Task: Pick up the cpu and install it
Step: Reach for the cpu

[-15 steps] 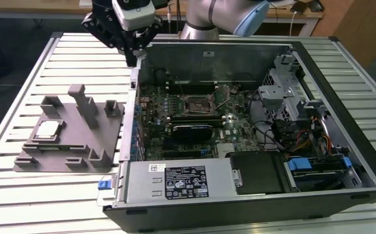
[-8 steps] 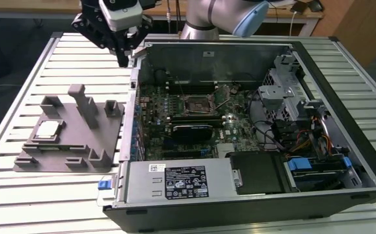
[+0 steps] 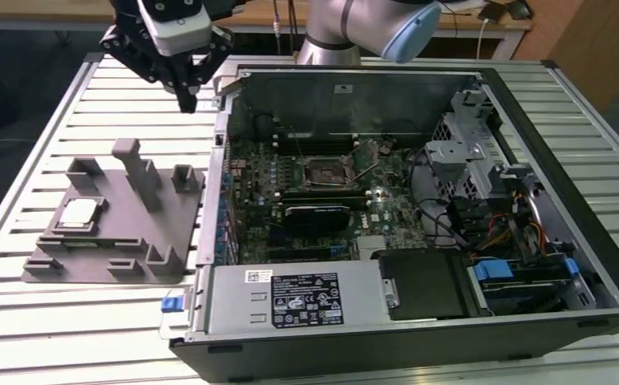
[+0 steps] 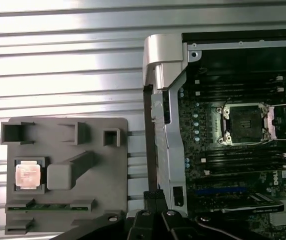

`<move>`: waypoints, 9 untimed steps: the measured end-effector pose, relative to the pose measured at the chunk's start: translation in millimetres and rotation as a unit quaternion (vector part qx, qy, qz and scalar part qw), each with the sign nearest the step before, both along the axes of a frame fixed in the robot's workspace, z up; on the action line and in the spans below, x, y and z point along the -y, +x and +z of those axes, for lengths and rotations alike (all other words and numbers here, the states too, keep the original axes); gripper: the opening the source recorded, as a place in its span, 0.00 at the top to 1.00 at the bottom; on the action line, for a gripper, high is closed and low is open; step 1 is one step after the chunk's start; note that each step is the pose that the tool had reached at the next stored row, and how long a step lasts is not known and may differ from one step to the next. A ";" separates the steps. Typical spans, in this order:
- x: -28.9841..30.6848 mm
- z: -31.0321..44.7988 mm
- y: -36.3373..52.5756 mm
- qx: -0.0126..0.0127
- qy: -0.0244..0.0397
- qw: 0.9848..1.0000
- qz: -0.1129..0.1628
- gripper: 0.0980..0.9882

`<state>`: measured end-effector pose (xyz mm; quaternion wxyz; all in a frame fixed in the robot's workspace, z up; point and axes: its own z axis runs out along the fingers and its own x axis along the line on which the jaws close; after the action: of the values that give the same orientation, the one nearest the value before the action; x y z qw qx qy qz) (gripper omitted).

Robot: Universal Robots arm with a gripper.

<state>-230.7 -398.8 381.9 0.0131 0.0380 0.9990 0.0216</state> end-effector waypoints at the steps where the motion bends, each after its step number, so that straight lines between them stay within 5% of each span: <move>1: 0.0 -0.8 -2.5 0.000 0.000 1.000 0.000 0.99; 9: -0.1 -6.8 -22.8 0.000 0.000 1.000 0.000 0.99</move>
<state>-253.5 -398.8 375.0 0.0131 0.0380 0.9990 0.0213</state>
